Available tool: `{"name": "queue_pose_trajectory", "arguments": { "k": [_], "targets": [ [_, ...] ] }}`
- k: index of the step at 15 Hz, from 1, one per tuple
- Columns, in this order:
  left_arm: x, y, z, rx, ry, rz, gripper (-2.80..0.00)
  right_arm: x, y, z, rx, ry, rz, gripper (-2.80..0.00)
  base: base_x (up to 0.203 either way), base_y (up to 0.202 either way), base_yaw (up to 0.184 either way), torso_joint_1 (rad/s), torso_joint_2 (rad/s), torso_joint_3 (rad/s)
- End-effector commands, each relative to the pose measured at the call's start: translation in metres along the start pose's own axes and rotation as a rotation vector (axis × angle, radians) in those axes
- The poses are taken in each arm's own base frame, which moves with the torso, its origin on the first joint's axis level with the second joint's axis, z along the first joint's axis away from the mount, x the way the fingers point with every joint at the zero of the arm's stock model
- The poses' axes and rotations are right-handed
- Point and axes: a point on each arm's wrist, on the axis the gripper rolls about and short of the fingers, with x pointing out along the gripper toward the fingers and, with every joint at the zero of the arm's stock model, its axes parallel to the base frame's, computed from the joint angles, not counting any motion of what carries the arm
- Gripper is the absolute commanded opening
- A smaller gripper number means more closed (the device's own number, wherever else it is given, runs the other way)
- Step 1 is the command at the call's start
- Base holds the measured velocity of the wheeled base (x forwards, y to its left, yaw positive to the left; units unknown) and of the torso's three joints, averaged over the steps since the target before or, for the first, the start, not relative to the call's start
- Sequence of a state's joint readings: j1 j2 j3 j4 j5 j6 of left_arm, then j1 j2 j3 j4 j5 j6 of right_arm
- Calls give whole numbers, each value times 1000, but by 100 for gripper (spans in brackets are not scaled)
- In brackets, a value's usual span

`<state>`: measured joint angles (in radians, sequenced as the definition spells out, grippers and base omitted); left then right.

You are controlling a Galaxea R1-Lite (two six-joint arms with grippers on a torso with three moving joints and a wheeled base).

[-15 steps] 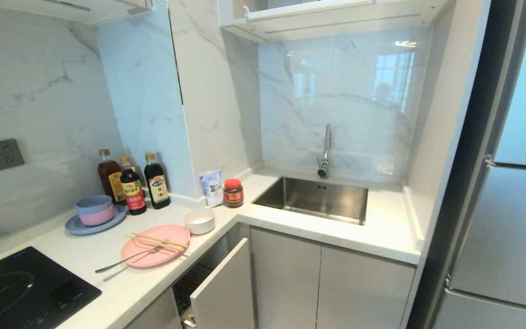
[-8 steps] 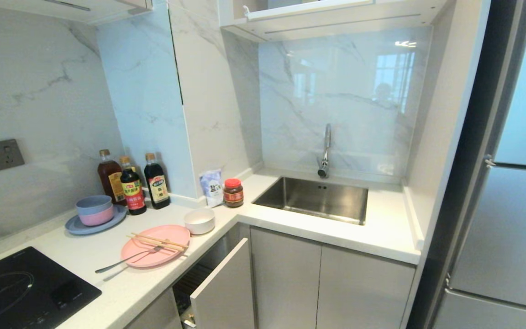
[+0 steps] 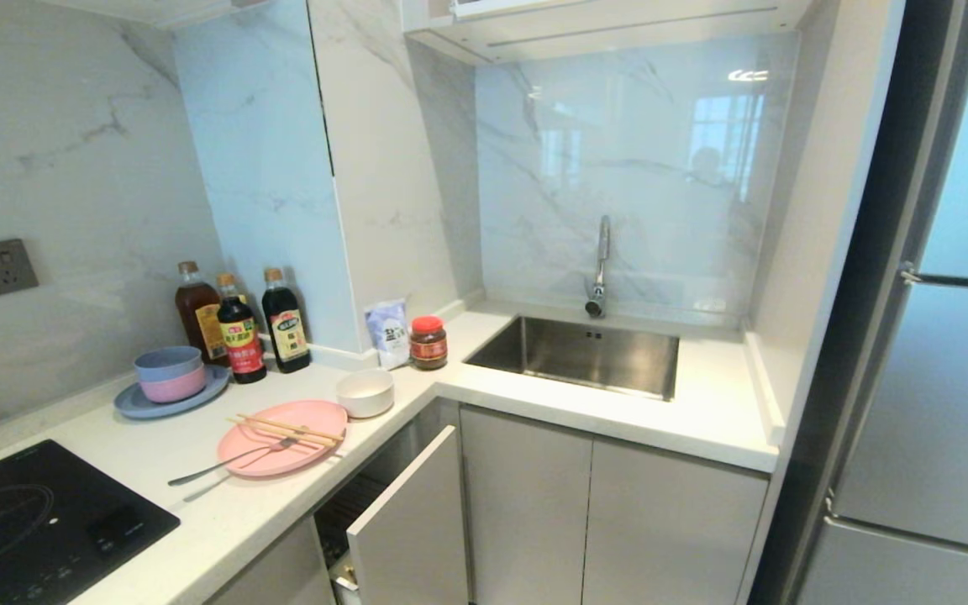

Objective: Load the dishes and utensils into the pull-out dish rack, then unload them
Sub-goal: Open the cupboard

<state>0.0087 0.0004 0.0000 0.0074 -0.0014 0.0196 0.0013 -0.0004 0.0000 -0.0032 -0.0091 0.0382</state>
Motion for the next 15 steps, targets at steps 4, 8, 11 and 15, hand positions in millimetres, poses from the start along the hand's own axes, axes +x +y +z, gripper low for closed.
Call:
{"name": "queue_pose_trajectory", "arguments": {
  "k": [4,8,11,15],
  "targets": [
    [0,0,0,0,0,0,-280,0,0,0,0,1,0,-280,0,0,0,-185,396,207],
    [0,0,0,0,0,0,-280,0,0,0,0,1,0,-280,0,0,0,-249,540,282],
    [0,0,0,0,0,0,-280,0,0,0,0,1,0,-280,0,0,0,-250,543,293],
    [0,0,0,0,0,0,-280,0,0,0,0,1,0,-280,0,0,0,-241,528,284]
  ]
}}
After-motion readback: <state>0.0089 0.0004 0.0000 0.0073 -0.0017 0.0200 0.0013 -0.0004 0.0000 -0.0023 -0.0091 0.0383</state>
